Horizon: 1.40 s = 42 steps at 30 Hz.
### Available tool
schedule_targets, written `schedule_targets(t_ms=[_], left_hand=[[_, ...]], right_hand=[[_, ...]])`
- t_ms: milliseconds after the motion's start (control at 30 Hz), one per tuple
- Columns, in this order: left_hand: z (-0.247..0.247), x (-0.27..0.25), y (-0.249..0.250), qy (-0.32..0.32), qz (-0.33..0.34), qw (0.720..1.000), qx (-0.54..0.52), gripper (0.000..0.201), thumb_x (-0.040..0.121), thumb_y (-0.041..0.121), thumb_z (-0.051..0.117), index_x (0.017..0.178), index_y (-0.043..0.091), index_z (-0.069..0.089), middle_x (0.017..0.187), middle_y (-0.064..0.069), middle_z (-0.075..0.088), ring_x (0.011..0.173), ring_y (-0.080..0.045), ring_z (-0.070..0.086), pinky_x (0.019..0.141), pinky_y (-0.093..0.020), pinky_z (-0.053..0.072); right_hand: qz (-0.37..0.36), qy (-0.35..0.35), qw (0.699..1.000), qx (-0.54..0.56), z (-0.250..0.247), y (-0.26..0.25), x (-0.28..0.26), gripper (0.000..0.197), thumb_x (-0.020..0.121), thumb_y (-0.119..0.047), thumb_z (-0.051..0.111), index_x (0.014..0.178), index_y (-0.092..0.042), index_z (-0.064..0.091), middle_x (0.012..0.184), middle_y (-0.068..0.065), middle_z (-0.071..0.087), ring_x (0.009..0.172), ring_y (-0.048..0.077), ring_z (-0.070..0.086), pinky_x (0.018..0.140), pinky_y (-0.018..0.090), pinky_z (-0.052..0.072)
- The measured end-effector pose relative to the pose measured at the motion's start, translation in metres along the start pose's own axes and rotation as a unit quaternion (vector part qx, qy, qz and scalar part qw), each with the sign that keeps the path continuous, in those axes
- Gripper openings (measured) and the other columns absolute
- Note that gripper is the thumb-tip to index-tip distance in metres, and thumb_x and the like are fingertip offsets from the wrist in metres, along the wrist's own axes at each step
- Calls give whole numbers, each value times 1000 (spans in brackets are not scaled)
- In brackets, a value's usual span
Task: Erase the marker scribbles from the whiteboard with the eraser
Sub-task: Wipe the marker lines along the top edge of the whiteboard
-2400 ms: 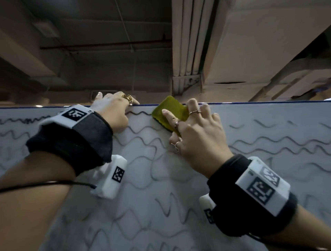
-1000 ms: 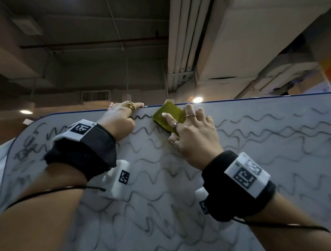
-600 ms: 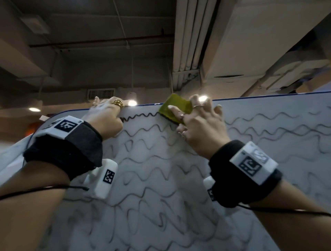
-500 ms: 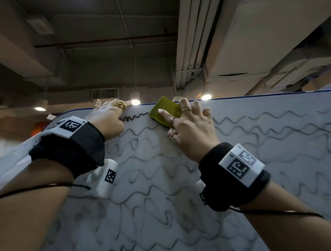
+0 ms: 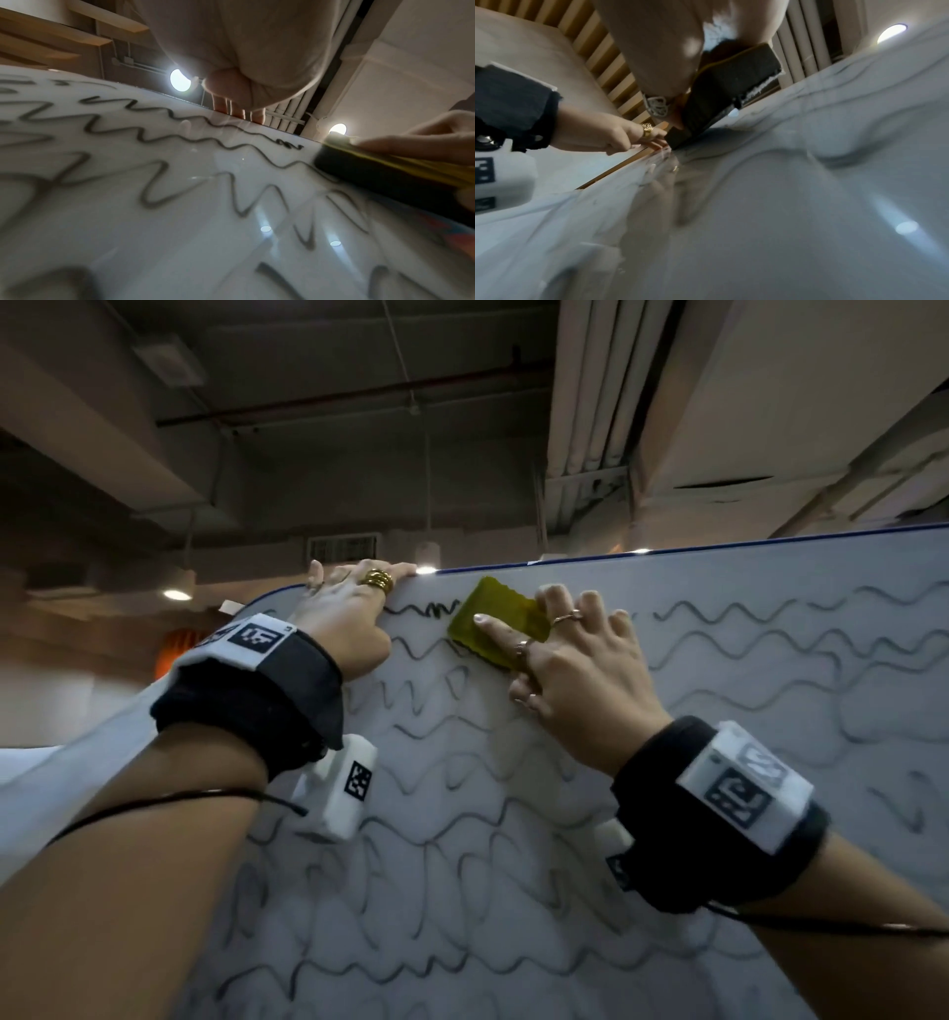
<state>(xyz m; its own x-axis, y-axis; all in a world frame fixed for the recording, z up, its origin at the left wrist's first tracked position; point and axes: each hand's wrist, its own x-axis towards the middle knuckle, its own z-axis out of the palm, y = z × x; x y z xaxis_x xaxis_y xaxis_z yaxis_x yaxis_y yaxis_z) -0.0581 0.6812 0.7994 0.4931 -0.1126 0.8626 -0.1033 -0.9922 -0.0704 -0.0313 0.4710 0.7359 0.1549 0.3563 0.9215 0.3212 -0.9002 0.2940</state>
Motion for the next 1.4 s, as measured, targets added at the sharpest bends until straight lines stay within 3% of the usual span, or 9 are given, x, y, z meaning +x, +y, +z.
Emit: schedule_targets(t_ms=[67,233,433,533,633,733,933,1100,1400], left_hand=[[-1,-1,-2,0,2,1000,1,81,76,-4,45,146,30,23,151,1,24,142,-22,13,116,-45,-9],[-3,1,0,-6,-1,1000,-13,80,76,-5,45,145,30,25,148,0,28,141,-23,15,115,-45,-8],[-4,-1,-5,-9,5,1000,-13,80,76,-3,43,146,30,24,150,1,25,141,-24,14,114,-48,-9],[-5,0,-2,-22,3,1000,-2,80,78,-3,44,147,31,21,151,1,23,142,-23,13,114,-47,-10],[-5,0,-1,-28,1,1000,1,80,78,-3,44,147,30,20,152,0,21,142,-23,11,115,-45,-10],[-7,1,-4,-38,5,999,14,80,79,-1,44,148,29,18,153,-1,20,142,-22,11,115,-46,-10],[-11,-4,-15,-48,23,998,20,81,80,-3,44,149,26,16,155,3,17,143,-19,9,115,-46,-12],[-7,-14,-36,-27,-35,997,59,82,80,1,45,150,23,10,156,4,12,144,-18,7,116,-45,-10],[-11,-16,-60,-40,-45,995,77,87,79,0,46,149,35,8,155,6,14,143,-17,9,114,-47,-11]], right_hand=[[18,13,1000,-21,-6,8,-3,51,87,-42,39,138,-43,41,131,12,40,104,28,27,84,41,25],[49,-31,998,5,-14,-13,24,55,93,-43,40,145,-44,21,146,8,17,127,33,21,101,43,22],[4,-37,999,-4,-1,-28,8,55,93,-42,33,146,-42,20,142,8,18,120,29,20,97,43,23],[30,-3,1000,1,-6,-12,2,57,84,-44,30,140,-42,37,136,12,34,109,29,24,90,44,27],[62,-20,998,-7,-14,-10,14,53,91,-43,34,143,-44,29,143,8,24,119,29,20,97,44,21],[40,-29,999,3,-12,-28,29,56,94,-42,40,146,-42,21,144,8,16,125,31,18,101,45,21],[-26,-42,999,3,-5,-40,22,58,94,-45,42,147,-40,18,141,7,19,121,30,21,100,43,21],[-14,-43,999,-2,-8,-35,24,57,94,-46,40,147,-42,17,142,7,19,122,30,21,99,42,22],[-59,-46,997,-7,-3,-61,38,58,97,-41,39,149,-32,16,156,2,5,134,29,12,103,46,20]])
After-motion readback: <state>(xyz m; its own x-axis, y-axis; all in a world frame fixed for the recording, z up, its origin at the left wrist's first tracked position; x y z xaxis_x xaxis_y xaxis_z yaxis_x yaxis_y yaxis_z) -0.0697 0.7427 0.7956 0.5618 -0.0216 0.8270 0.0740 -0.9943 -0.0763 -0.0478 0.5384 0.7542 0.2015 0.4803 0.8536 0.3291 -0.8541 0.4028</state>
